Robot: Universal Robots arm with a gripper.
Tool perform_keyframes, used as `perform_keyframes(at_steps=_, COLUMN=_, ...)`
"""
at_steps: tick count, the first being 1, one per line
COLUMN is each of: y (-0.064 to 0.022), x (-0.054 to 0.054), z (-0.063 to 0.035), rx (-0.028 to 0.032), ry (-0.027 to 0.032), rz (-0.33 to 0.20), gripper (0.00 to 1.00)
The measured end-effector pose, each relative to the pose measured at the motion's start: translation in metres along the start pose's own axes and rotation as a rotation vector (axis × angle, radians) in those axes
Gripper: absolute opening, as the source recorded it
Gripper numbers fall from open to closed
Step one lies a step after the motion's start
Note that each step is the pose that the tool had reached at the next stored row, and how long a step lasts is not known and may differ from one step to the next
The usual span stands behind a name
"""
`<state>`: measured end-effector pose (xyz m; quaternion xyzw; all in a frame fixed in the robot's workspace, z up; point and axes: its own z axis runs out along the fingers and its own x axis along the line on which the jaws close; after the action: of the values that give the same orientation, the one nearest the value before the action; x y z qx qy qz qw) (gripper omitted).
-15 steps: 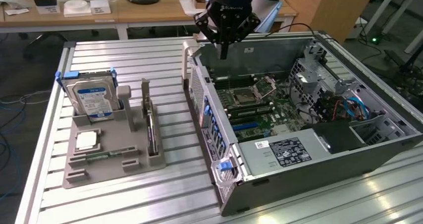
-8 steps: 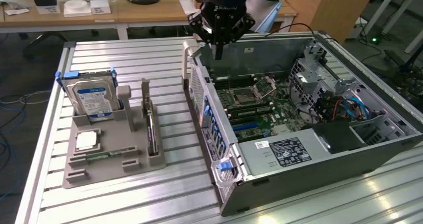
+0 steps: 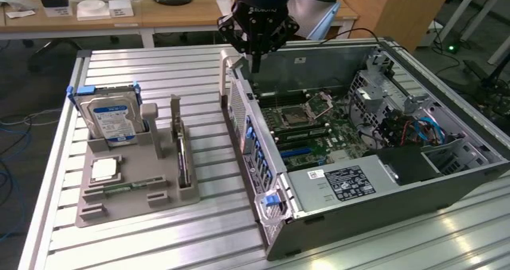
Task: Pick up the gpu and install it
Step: 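Reach for the gpu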
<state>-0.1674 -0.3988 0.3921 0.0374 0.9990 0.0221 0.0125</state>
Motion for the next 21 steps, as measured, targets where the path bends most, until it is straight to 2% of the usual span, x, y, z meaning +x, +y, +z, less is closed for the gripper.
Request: perform_keyframes(at_steps=21, y=-0.0030, x=0.039, z=-0.0002, rx=0.0001, ry=0.0000, rz=0.000, gripper=0.11)
